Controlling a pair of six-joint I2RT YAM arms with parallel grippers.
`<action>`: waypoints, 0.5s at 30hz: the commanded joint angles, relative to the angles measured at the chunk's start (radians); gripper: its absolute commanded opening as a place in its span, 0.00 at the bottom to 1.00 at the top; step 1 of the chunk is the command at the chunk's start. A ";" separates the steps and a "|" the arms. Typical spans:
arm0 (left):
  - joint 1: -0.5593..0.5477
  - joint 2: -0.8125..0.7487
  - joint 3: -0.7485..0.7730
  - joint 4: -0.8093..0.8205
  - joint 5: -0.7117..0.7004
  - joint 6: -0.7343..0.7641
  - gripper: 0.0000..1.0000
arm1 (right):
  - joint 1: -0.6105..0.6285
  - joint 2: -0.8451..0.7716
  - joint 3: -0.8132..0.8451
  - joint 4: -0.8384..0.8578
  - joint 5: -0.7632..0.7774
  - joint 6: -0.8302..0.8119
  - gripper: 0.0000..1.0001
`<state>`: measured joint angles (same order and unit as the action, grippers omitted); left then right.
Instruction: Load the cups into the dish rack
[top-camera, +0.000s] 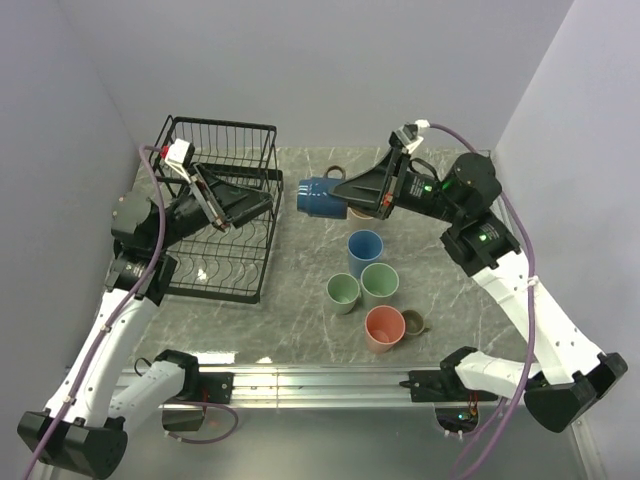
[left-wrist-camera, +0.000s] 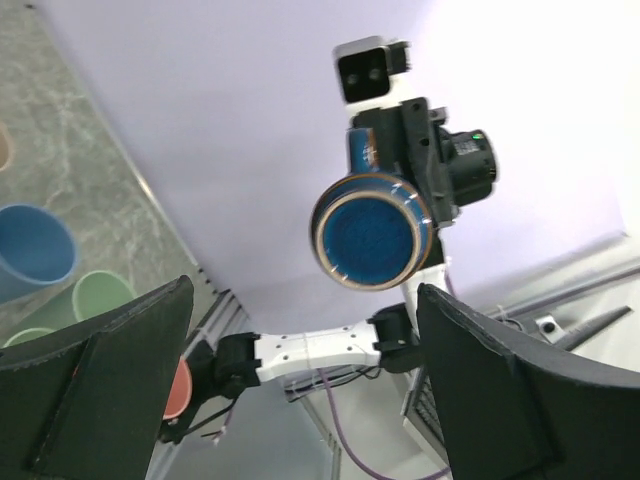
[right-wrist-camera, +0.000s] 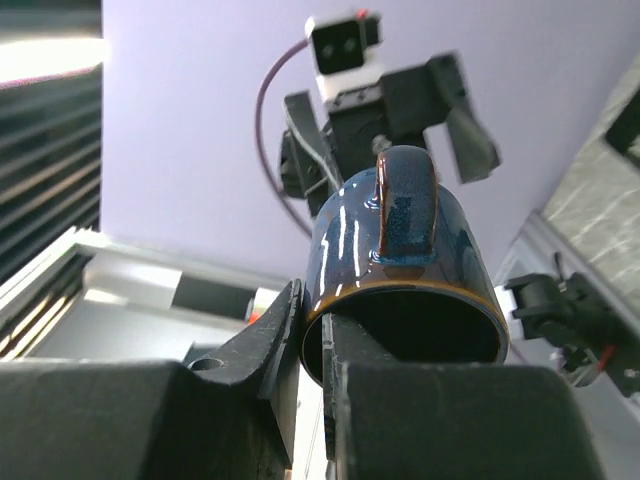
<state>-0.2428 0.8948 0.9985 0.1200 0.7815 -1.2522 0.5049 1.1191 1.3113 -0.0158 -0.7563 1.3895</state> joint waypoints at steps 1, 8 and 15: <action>-0.007 -0.030 -0.041 0.266 0.010 -0.119 0.99 | 0.041 0.011 -0.012 0.172 -0.021 0.048 0.00; -0.070 -0.011 -0.014 0.204 -0.019 -0.052 0.99 | 0.092 0.068 -0.052 0.251 -0.029 0.074 0.00; -0.142 0.021 0.017 0.098 -0.065 0.033 0.99 | 0.129 0.130 -0.024 0.273 -0.031 0.077 0.00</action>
<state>-0.3393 0.8974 0.9634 0.2401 0.7238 -1.2709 0.5999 1.2434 1.2480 0.1257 -0.7628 1.4433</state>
